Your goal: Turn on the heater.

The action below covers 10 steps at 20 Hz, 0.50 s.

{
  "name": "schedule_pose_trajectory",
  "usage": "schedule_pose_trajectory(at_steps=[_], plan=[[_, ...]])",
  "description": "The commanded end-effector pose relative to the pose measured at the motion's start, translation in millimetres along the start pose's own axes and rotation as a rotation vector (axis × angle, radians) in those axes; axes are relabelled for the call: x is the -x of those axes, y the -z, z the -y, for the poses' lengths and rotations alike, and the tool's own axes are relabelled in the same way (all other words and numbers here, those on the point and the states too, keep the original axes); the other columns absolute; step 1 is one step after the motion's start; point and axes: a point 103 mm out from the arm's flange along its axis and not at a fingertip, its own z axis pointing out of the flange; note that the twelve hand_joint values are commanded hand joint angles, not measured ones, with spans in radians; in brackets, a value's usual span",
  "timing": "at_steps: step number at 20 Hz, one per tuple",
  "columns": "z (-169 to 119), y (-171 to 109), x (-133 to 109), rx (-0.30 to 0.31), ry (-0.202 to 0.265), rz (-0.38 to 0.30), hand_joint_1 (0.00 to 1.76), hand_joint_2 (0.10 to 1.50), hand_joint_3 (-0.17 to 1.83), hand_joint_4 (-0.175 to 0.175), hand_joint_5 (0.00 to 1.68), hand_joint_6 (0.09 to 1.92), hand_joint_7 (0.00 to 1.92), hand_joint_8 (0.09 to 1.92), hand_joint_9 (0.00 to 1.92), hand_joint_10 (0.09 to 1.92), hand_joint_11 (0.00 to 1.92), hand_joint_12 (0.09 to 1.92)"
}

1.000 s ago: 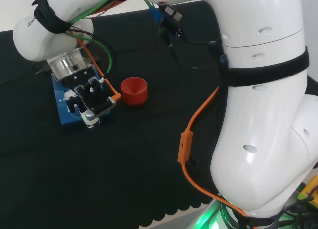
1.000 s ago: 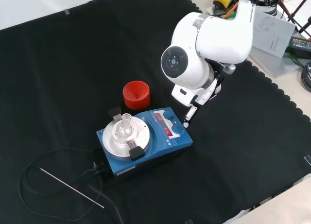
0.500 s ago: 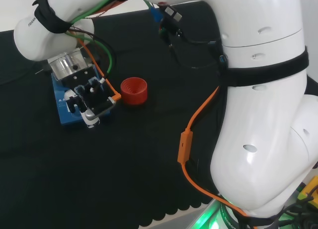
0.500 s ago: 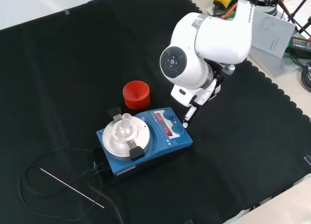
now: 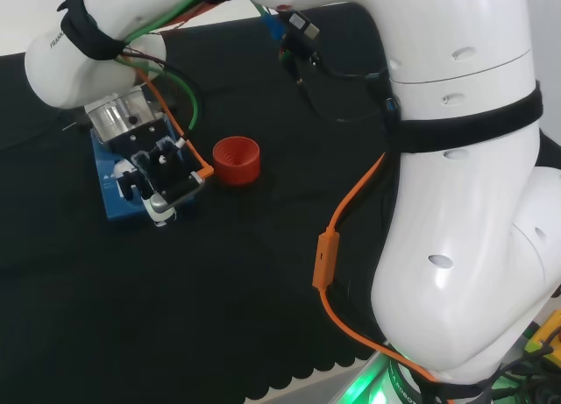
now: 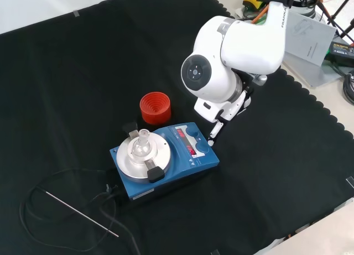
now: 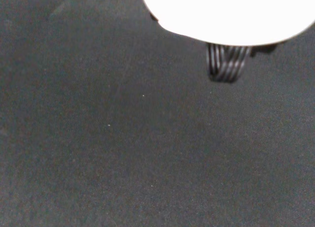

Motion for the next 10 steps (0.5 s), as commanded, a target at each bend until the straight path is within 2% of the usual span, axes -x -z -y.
schedule_pose_trajectory(at_steps=[1,10], plan=[[-1.0,-1.6,0.5,-0.001,0.002,-0.001,1.58,0.42,1.40,-0.068,0.24,0.48,1.57,1.92,1.68,1.79,1.52,1.51],[-6.2,-6.6,4.1,-0.003,0.001,-0.007,1.58,0.42,1.40,-0.069,0.24,0.49,1.57,1.91,1.68,1.79,1.53,1.51]])
